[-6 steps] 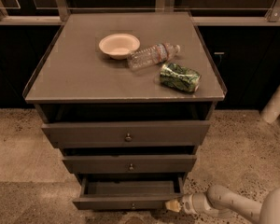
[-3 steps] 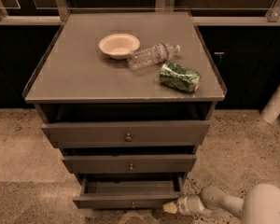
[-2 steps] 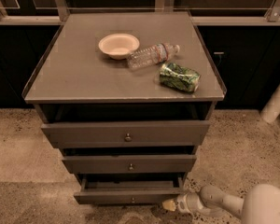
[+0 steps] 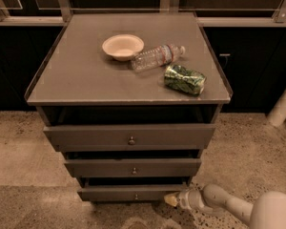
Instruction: Close bottom drawer
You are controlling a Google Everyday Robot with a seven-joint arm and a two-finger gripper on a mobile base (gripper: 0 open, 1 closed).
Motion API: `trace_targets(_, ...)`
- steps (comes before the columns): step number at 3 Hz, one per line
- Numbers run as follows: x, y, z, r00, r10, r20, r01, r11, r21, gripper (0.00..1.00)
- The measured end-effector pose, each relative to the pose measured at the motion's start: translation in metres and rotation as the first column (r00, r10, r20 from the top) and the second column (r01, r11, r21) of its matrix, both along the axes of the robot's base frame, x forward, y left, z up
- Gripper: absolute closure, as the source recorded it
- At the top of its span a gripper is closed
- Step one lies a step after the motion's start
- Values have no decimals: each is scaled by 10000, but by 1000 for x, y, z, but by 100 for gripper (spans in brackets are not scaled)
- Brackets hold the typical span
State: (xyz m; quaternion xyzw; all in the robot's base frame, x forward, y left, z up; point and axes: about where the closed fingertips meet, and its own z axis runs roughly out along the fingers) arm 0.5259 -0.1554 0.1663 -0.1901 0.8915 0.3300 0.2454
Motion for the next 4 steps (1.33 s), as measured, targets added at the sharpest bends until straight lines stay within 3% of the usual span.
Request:
trace_targets(1, 31, 8, 10, 9974, -57, 719, 59, 10000, -18, 100)
trace_targets(2, 30, 8, 10, 9974, -58, 719, 59, 10000, -17, 100)
trace_targets(3, 48, 12, 17, 9939, -115, 1096, 114, 9999, 13, 100)
trace_targets(4, 43, 11, 17, 9939, -115, 1096, 114, 9999, 13, 100)
